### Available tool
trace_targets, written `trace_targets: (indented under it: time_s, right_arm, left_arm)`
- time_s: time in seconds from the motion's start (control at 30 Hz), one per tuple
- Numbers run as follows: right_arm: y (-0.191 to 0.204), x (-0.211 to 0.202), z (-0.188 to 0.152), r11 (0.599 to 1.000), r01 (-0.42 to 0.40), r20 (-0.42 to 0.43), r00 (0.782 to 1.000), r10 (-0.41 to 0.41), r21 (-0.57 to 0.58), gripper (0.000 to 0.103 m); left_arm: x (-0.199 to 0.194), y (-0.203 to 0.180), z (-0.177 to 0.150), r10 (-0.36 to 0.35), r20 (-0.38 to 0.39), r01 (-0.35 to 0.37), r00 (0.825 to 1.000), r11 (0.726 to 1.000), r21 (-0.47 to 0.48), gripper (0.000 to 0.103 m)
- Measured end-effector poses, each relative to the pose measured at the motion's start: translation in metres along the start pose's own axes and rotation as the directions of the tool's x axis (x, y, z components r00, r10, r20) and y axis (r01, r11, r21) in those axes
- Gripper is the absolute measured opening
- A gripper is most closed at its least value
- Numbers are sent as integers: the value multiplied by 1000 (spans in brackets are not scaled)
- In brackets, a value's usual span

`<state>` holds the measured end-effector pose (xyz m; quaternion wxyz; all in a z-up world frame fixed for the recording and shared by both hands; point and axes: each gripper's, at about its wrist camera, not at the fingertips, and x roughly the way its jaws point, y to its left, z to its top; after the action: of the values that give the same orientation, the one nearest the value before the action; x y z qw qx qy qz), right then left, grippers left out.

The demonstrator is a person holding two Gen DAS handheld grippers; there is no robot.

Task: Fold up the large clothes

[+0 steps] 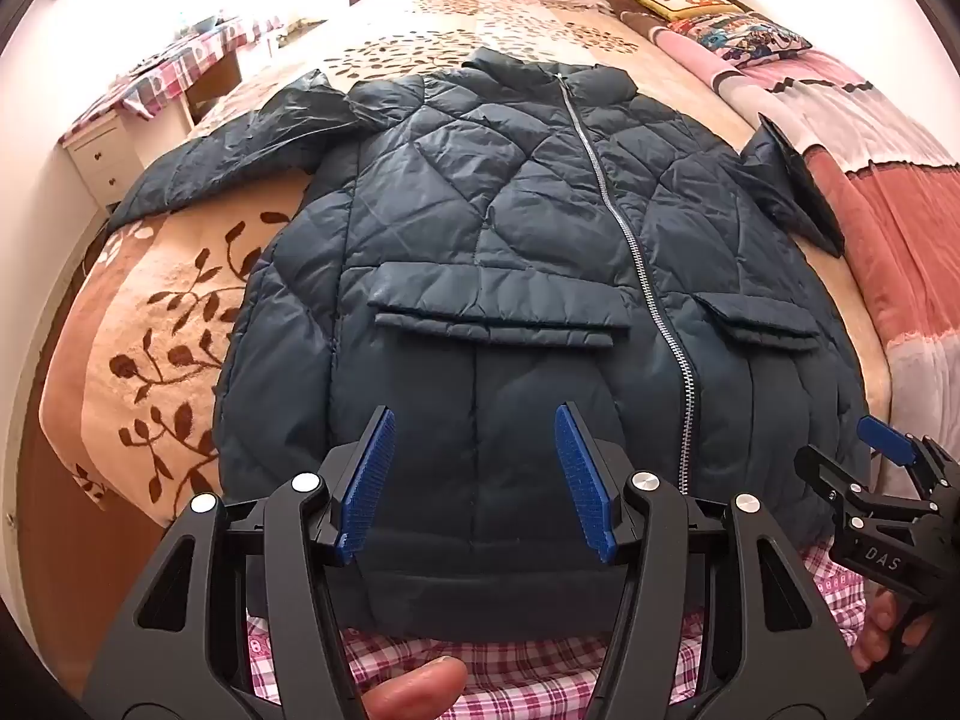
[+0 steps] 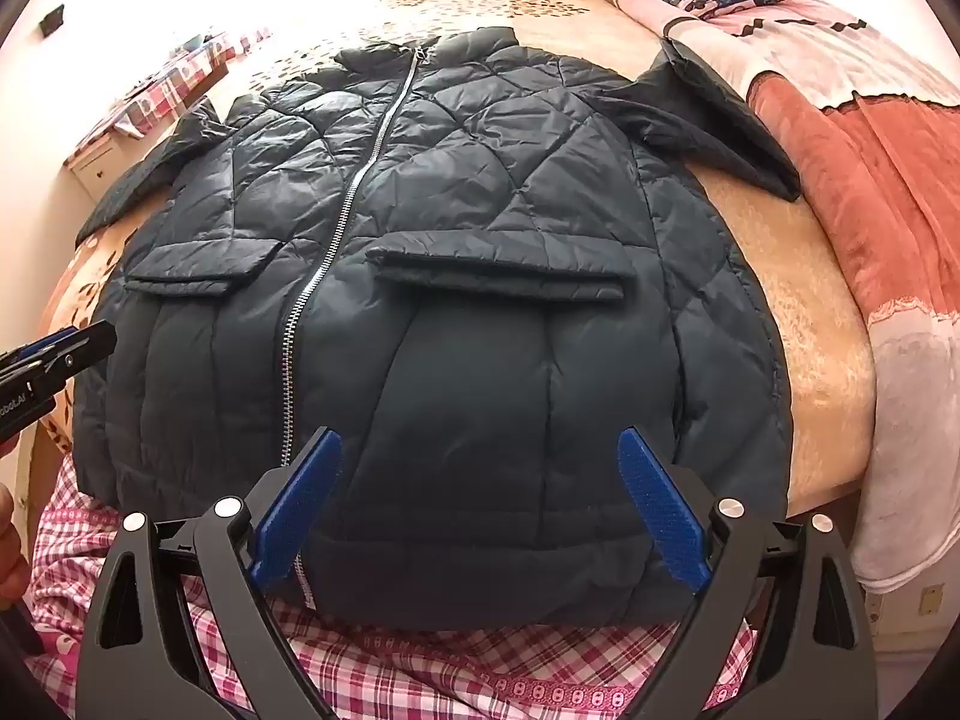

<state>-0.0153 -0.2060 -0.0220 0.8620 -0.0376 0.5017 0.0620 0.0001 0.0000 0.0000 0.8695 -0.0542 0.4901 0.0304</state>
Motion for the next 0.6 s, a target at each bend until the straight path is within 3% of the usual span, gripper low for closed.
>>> trace_targets:
  time_s: [0.6]
  right_arm:
    - [-1, 1, 2, 1000, -3, -9, 1000, 3, 4, 90]
  left_arm:
    - [0, 0, 0, 6, -1, -6, 1000, 1000, 1, 56]
